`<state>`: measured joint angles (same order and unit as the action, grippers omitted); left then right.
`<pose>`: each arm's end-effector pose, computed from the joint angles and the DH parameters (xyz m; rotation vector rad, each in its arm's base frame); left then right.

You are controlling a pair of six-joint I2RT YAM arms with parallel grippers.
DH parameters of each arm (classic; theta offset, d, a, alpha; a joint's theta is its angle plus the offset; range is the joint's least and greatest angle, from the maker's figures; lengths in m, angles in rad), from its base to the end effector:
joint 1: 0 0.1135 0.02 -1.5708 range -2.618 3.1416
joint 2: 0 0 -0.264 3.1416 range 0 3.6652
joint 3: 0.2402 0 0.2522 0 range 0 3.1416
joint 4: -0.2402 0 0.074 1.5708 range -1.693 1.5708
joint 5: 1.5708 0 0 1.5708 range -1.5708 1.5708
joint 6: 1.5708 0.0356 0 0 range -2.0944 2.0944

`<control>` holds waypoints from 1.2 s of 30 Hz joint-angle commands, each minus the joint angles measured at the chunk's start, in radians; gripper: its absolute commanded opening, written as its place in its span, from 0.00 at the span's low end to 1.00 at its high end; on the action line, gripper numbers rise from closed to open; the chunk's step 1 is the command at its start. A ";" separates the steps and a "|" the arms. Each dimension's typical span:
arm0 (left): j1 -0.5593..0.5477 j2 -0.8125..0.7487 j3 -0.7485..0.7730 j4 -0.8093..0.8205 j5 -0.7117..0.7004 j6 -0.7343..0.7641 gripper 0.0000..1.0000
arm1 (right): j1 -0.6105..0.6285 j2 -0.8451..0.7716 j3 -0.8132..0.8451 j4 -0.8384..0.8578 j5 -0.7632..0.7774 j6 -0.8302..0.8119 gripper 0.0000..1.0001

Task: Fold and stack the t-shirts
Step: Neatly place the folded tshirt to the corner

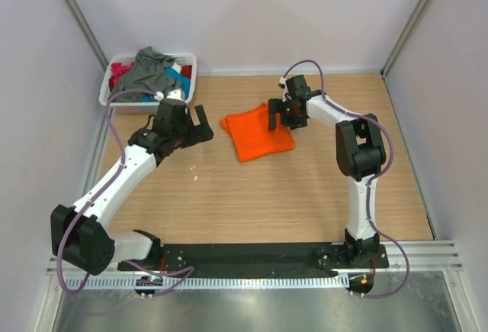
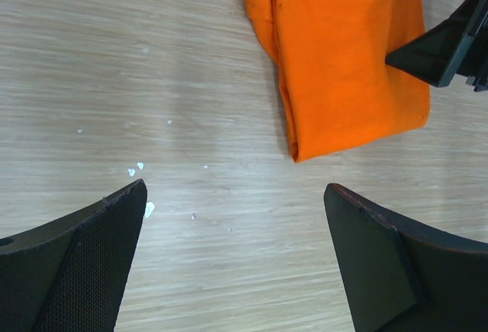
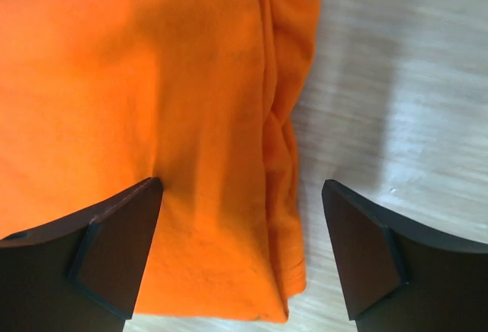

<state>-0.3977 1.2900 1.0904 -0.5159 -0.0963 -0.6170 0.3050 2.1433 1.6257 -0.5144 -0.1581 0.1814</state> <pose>0.2608 -0.1058 0.3056 -0.3041 2.2978 -0.4156 0.4386 0.1440 0.1726 -0.2199 2.6224 0.3772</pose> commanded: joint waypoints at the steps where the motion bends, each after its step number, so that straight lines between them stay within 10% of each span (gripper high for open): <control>1: 0.005 -0.052 -0.018 -0.033 -0.005 -0.004 1.00 | -0.006 0.030 0.068 -0.029 0.087 -0.023 0.92; 14: 0.005 -0.150 -0.083 -0.075 -0.077 0.006 0.99 | -0.009 0.052 0.017 0.022 0.144 0.041 0.01; 36: 0.007 -0.087 -0.003 -0.084 -0.157 0.076 1.00 | -0.471 0.385 0.555 -0.085 0.247 -0.223 0.01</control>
<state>-0.3969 1.1812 1.0313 -0.6037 -0.2111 -0.5674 -0.1143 2.4760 2.1342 -0.5289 -0.0326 0.0525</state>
